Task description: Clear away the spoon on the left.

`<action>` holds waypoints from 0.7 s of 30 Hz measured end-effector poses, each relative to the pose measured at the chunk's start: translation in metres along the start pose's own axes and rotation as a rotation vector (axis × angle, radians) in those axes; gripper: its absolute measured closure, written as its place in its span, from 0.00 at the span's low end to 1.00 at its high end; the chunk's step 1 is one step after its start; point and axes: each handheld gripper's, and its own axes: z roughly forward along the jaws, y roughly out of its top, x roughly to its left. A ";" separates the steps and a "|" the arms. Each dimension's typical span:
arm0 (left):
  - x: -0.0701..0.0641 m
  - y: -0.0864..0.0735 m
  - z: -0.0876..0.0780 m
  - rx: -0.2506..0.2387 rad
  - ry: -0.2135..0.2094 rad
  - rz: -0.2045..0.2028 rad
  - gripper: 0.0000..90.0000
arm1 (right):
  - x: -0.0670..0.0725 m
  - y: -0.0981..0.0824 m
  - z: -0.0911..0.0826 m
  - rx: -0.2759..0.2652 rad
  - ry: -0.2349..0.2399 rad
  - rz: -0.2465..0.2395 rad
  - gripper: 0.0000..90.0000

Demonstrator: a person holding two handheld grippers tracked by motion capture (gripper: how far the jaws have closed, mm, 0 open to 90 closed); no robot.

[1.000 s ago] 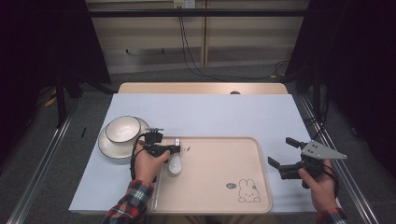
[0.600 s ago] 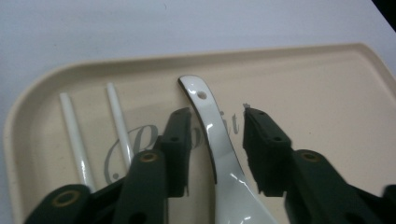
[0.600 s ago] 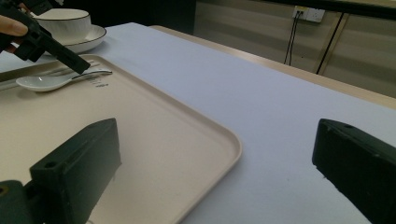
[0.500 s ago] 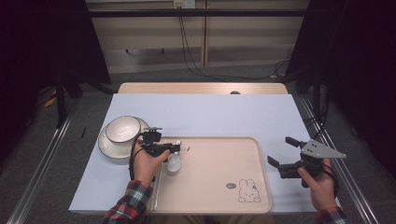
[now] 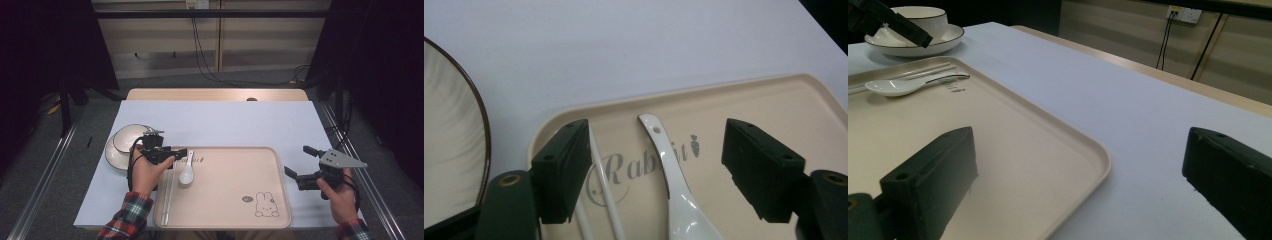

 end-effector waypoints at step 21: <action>0.008 0.020 -0.026 -0.002 0.039 0.056 0.20 | 0.000 0.000 0.006 0.002 0.004 0.007 0.00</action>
